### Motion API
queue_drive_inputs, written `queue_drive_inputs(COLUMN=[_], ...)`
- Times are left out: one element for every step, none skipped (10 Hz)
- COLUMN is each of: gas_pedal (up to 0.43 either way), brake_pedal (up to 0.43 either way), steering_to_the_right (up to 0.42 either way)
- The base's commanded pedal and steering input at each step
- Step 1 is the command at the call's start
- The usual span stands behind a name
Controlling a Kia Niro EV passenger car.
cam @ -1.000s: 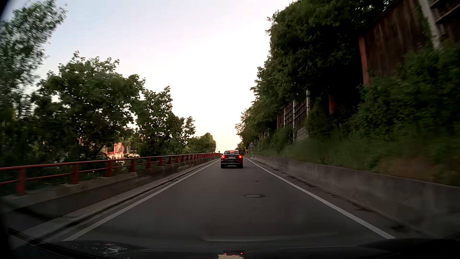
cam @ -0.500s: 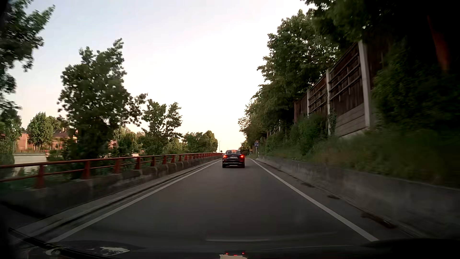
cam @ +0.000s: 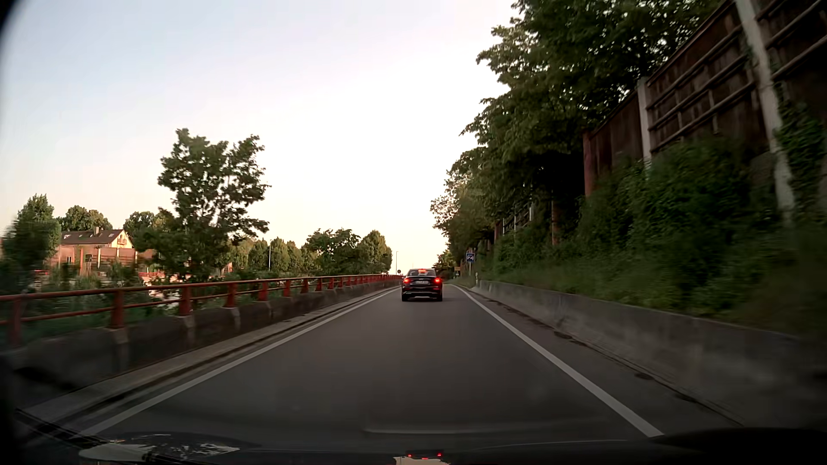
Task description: Follow the waypoints while adhering to traffic rules and regulations
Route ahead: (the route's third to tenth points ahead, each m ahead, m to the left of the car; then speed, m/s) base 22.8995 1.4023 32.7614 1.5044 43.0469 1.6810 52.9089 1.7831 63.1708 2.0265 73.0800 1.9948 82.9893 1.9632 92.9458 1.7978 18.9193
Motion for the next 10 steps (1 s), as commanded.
queue_drive_inputs(gas_pedal=[0.059,0.059,0.059,0.059,0.059,0.059,0.059,0.059,0.059,0.059], brake_pedal=[0.018,0.018,0.018,0.018,0.018,0.018,0.018,0.018,0.018,0.018], steering_to_the_right=[-0.004,-0.003,-0.001,0.001,0.001,0.001,0.001,0.001,0.001,0.000])
